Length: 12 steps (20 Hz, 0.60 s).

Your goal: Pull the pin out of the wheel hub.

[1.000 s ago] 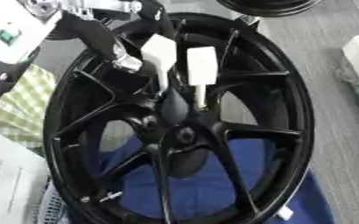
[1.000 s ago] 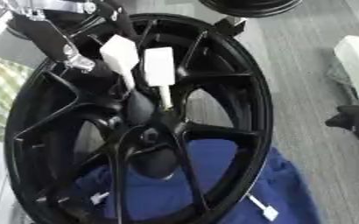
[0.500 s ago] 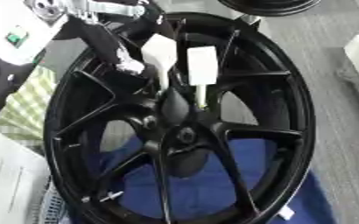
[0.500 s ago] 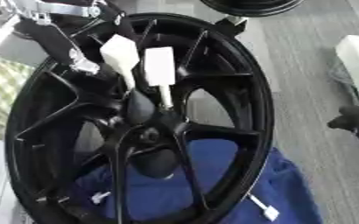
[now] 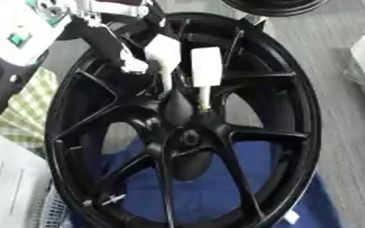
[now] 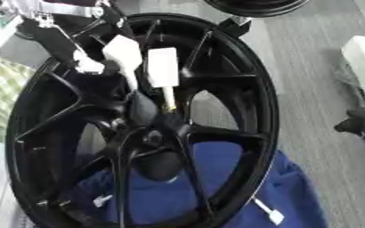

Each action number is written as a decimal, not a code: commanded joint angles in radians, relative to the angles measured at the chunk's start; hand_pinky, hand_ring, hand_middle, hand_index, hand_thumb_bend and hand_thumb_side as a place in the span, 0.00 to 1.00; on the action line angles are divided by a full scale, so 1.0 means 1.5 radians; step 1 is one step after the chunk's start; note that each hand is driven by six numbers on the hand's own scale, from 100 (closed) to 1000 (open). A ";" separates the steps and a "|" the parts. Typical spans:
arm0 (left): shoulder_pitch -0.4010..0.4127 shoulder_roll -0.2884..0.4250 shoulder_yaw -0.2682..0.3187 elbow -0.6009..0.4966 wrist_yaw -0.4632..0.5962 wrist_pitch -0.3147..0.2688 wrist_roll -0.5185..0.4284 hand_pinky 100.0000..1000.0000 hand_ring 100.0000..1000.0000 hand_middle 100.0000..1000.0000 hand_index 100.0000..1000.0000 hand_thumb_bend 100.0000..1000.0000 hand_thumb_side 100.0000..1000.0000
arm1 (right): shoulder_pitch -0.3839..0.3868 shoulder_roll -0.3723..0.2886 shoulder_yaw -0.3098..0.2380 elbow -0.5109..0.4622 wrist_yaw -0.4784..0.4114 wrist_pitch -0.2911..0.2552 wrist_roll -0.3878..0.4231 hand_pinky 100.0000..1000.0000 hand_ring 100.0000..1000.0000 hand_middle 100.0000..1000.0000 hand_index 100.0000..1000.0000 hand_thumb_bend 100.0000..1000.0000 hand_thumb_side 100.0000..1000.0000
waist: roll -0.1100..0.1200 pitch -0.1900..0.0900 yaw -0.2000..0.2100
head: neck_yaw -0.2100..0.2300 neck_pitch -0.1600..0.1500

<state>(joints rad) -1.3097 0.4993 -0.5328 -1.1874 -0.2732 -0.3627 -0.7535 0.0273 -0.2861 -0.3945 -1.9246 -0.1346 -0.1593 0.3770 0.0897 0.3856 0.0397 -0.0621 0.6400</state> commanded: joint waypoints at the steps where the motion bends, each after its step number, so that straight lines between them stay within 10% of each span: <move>1: -0.015 0.008 0.012 -0.002 0.021 -0.093 -0.102 0.75 0.54 0.42 0.56 0.07 0.24 | 0.001 -0.007 -0.007 -0.005 0.002 0.000 -0.003 0.82 0.66 0.55 0.73 0.00 0.66 | -0.005 -0.017 0.001 | 0.001 -0.004; 12: -0.014 0.021 0.044 -0.017 0.074 -0.056 -0.102 0.73 0.48 0.35 0.38 0.01 0.17 | 0.004 -0.007 -0.009 -0.004 -0.004 0.001 -0.004 0.82 0.66 0.55 0.73 0.00 0.66 | -0.007 -0.024 0.004 | 0.002 0.002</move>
<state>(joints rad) -1.3097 0.5013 -0.4881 -1.1953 -0.1732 -0.3305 -0.7858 0.0337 -0.2861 -0.4004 -1.9196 -0.1348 -0.1586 0.3747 0.0855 0.3818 0.0450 -0.0625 0.6409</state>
